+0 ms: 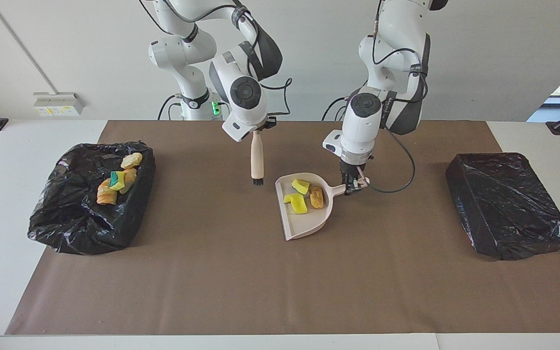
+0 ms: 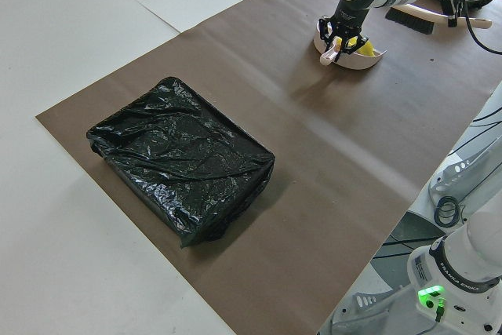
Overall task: Sweep and dump trash in bin
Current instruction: 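Carry the dustpan to the nearby bag while the right gripper drops the brush, then tip the dustpan into the trash bag with the left gripper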
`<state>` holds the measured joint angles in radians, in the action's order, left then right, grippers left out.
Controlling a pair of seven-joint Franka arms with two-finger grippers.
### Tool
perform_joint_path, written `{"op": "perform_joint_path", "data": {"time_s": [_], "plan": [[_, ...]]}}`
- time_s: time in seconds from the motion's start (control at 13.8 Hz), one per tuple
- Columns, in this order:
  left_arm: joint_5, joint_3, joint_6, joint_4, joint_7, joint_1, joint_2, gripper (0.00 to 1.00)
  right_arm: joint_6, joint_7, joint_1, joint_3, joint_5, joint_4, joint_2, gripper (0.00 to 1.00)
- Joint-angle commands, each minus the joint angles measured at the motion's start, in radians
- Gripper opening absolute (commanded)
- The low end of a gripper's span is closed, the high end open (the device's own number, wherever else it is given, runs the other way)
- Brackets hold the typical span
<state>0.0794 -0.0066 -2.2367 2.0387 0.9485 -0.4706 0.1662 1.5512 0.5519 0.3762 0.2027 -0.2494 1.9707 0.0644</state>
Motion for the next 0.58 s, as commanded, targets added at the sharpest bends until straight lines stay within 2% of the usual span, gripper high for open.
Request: {"op": "perform_joint_path", "data": {"time_s": [0.0,0.07,0.22,0.36,0.51], "plan": [[0.011,-0.001,-0.017,0.008,0.025,0.058,-0.027,0.0,0.135,0.144,0.09,0.009,0.006,0.205,-0.147,0.0],[0.013,-0.003,-0.008,-0.001,0.062,0.097,-0.031,0.0,0.218,0.152,0.137,0.009,-0.008,0.284,-0.194,0.0],[0.011,-0.003,-0.001,0.003,0.14,0.16,-0.063,0.0,0.341,0.186,0.199,0.009,-0.034,0.384,-0.225,0.0],[0.011,-0.003,-0.003,-0.008,0.218,0.234,-0.089,0.0,0.458,0.226,0.254,0.009,-0.036,0.462,-0.253,0.0],[0.005,-0.001,0.005,-0.006,0.321,0.32,-0.123,0.0,0.532,0.256,0.283,0.009,-0.036,0.497,-0.241,0.0]]}}
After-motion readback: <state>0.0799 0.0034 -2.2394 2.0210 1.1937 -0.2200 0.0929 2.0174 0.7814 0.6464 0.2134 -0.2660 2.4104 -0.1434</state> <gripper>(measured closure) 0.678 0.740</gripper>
